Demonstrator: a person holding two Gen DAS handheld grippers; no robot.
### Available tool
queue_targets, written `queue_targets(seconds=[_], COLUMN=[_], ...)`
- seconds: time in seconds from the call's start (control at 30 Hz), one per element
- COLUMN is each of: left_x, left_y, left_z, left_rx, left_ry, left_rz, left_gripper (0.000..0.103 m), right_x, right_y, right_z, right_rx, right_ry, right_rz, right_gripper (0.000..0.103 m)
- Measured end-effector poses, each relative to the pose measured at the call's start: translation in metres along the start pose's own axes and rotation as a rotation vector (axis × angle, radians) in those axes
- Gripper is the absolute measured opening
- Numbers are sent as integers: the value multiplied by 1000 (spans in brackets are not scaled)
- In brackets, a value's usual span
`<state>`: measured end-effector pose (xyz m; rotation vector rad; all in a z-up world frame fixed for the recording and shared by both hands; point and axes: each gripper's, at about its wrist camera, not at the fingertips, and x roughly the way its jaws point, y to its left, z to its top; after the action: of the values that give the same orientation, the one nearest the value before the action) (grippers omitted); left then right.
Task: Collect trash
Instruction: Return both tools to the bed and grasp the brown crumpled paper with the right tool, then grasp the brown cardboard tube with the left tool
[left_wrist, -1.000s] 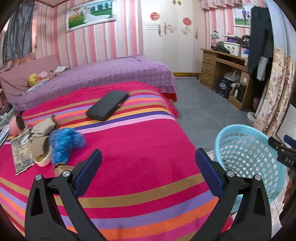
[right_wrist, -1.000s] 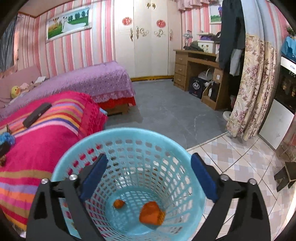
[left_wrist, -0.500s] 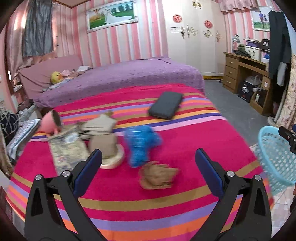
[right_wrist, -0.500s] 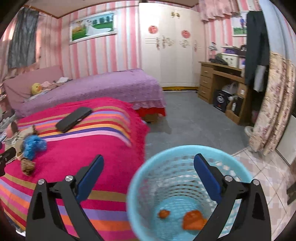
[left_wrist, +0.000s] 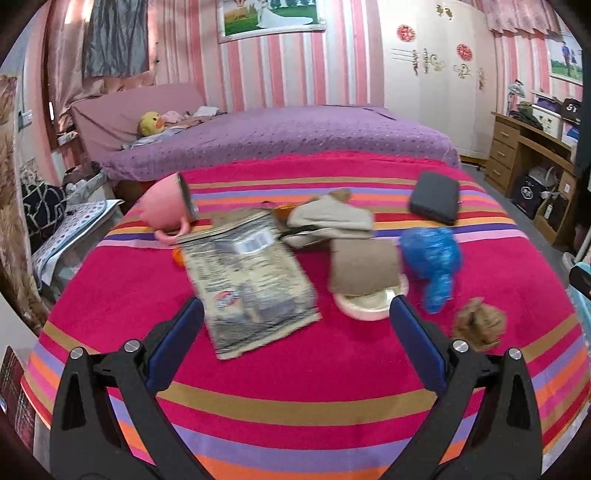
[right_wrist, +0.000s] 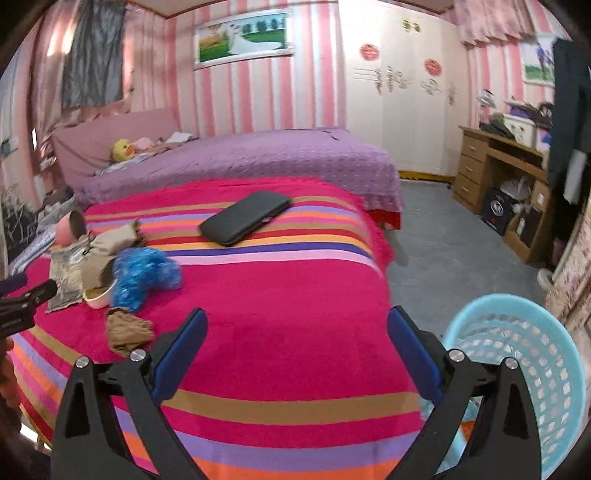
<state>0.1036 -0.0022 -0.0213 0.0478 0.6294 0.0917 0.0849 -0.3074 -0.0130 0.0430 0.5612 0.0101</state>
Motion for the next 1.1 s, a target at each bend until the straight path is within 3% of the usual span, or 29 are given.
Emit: queue_targets(seconds=[0.23,0.57,0.6,0.73,0.87,1.1], left_x=[8,8,8,8,9,14], left_y=[25,51,53,53,48,13], left_z=[-9,-11,-10,-7,-4,8], left_rx=[4,-28,-31,-40,-42,-15], left_ry=[17,29,27,29,32,29], left_rz=[34,51,52,49,43,6], left_gripper=[97,97,97,97,97,97], right_x=[9,32,35,44,44,33], right_y=[61,128,130,127,128,106], right_z=[-4,-16,-17,-19,-20,-6], right_rx=[-40,-148,-150,-133,-142,-153], right_ry=[21,101,117,175,181,101], right_rz=[98,128,127,168,221,167], right_gripper=[95,95,92,56,48,48])
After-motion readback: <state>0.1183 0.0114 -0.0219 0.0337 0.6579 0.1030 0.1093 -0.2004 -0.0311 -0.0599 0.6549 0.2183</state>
